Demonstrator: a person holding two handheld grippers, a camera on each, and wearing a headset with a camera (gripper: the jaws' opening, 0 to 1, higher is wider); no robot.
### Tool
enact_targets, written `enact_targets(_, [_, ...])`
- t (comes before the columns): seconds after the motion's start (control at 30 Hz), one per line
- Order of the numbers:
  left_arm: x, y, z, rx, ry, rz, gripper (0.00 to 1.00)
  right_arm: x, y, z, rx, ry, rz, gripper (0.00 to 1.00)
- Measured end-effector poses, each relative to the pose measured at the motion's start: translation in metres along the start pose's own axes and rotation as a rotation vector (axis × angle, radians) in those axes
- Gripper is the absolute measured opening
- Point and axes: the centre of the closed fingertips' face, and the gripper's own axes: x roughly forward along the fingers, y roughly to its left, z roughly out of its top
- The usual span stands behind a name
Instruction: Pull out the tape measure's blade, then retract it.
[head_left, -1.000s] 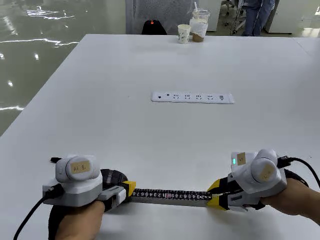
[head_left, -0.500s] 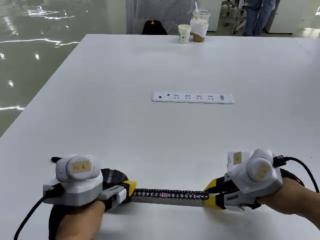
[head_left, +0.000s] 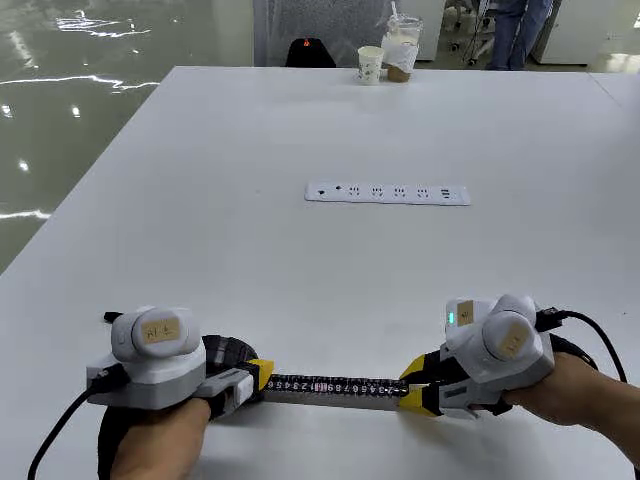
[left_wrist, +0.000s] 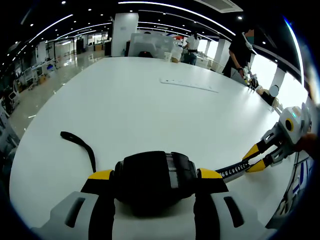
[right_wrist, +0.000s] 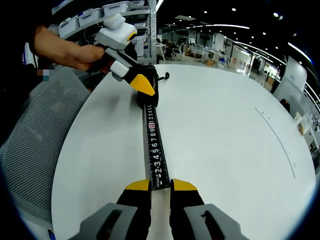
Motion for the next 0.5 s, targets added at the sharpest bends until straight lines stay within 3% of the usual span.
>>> enact_targets(0.5, [-0.0001,0.0001,-0.0003,0.001,0.003,-0.005,0.59,0.0075,0.0014,0.0079,0.002,-0.012,0.005,0.10])
